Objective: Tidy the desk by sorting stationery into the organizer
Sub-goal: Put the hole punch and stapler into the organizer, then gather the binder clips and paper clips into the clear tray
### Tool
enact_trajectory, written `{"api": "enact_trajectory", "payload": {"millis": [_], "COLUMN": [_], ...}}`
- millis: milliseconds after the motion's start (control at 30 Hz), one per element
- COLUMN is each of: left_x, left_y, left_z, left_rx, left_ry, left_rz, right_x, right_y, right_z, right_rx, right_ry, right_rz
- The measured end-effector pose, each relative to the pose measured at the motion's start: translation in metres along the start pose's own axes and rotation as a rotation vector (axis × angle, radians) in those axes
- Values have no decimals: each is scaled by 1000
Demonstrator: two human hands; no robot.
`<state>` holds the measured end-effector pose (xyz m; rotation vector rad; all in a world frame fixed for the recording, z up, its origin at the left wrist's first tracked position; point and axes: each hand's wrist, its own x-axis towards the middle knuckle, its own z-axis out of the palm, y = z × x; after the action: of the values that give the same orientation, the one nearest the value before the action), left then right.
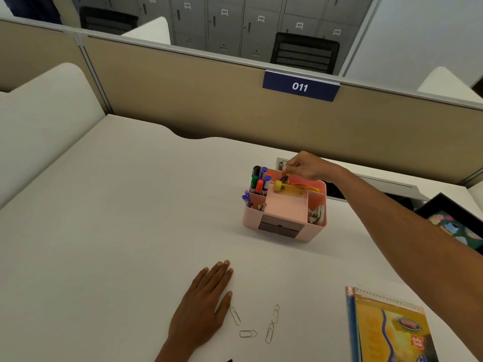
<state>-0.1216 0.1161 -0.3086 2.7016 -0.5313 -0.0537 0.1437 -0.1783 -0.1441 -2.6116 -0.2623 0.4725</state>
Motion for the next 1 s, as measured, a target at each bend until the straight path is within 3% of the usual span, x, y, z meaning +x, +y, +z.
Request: {"api": "enact_trajectory", "payload": {"millis": [100, 233, 433, 633, 833, 1000], "left_x": [0, 1, 1, -1, -2, -2], "left_y": [1, 0, 2, 4, 4, 4], "left_z": [0, 0, 1, -4, -5, -6], "left_rx": [4, 27, 42, 54, 82, 90], "left_ry": [17, 35, 47, 34, 14, -24], "left_rz": [16, 64, 71, 53, 43, 49], "right_x": [-5, -22, -134, -252, -311, -333], "right_y": [0, -1, -11, -13, 3, 6], "right_z": [-2, -16, -16, 60, 168, 224], "right_rx": [44, 85, 288, 293, 177, 89], "right_ry": [41, 237, 510, 393, 177, 262], "right_rz": [11, 73, -9, 64, 230, 296]}}
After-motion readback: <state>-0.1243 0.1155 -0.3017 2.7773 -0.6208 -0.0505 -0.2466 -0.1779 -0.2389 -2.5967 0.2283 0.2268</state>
